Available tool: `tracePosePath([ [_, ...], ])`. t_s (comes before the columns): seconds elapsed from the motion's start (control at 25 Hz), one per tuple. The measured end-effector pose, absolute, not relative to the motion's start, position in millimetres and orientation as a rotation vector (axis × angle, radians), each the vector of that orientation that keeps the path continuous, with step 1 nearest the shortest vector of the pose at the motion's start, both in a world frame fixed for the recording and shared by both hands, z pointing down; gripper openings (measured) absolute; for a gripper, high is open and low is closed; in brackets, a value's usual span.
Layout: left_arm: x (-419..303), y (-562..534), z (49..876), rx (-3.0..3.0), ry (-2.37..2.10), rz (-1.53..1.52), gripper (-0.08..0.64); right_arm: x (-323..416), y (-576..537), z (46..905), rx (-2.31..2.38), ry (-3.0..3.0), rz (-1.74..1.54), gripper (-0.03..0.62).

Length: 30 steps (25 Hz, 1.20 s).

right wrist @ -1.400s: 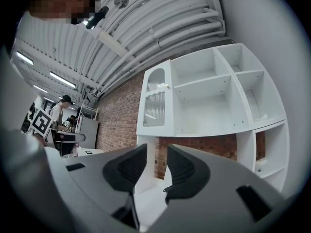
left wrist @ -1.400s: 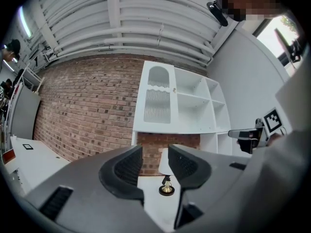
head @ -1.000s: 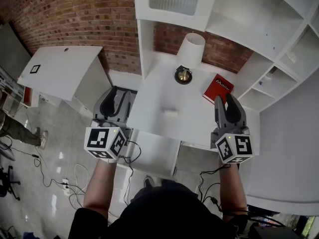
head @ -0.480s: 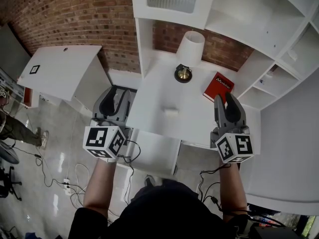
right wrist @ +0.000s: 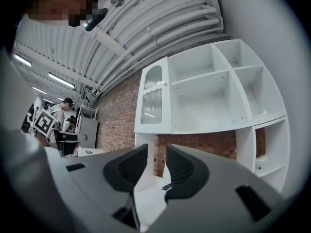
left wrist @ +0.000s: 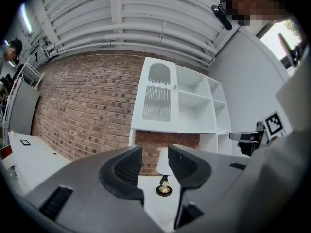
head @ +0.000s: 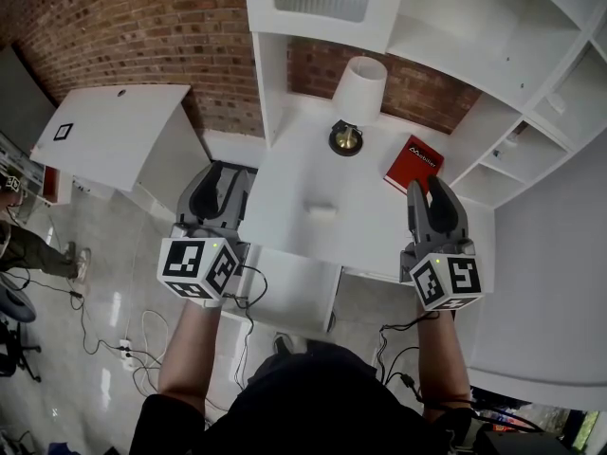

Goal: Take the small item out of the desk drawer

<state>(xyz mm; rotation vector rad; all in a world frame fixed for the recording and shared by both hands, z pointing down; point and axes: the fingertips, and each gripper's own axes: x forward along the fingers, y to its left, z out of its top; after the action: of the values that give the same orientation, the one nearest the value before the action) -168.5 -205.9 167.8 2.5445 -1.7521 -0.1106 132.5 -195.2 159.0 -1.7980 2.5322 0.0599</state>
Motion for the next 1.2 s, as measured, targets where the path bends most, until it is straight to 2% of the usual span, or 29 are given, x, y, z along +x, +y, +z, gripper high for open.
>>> tracePosePath([
  [1.2,-124.5,-254.1,199.5,2.52,-1.73,-0.018,0.163,164.6,-244.2,186.1,-1.757,2.573,-0.017,0.097],
])
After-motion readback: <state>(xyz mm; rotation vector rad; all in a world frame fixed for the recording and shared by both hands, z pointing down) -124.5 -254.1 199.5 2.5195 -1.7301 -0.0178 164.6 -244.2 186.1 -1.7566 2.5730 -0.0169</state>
